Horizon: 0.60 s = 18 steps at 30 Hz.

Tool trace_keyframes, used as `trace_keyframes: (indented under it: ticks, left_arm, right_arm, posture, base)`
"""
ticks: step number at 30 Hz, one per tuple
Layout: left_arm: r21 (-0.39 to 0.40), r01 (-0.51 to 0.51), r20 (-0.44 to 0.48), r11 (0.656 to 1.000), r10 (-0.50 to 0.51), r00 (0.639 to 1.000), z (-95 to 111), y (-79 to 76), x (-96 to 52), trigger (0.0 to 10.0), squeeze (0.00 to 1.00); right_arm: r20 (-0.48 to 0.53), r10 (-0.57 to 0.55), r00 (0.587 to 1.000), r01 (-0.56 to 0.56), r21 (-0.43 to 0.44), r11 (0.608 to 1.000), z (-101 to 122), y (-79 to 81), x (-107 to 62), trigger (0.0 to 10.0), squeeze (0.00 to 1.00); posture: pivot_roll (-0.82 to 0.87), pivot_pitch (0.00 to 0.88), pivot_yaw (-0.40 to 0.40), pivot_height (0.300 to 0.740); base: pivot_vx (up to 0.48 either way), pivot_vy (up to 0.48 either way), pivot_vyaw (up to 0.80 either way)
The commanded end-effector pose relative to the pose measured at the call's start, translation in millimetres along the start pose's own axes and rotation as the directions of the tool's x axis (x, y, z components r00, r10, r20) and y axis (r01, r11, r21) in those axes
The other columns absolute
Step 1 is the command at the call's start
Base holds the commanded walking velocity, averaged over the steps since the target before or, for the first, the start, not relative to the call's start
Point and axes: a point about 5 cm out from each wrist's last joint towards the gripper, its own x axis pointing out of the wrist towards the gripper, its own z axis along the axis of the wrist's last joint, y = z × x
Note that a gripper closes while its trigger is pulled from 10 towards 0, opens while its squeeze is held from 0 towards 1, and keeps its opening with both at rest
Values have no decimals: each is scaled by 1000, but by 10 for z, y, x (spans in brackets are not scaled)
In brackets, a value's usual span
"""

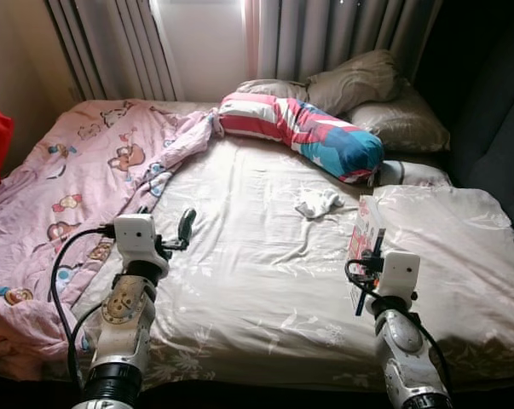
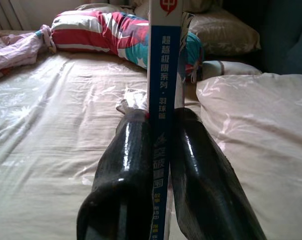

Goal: Clean up the room

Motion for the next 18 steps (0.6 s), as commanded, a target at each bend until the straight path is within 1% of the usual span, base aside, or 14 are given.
trace_keyframes:
  ticks: [1, 18]
  left_arm:
    - [-2, 8, -4, 1000, -8, 1000, 7, -4, 7, 10000, 0]
    - [3, 20, -8, 1000, -20, 1000, 6, 1, 10, 10000, 0]
  right_arm:
    - [61, 2, 998, -2, 5, 1000, 121, 12, 29, 10000, 0]
    - [54, -21, 998, 21, 1, 1000, 103, 5, 37, 10000, 0]
  posture:
    - [-13, 0, 13, 740]
    - [-10, 0, 19, 740]
  base:
    - [300, 0, 0]
    - [312, 0, 0]
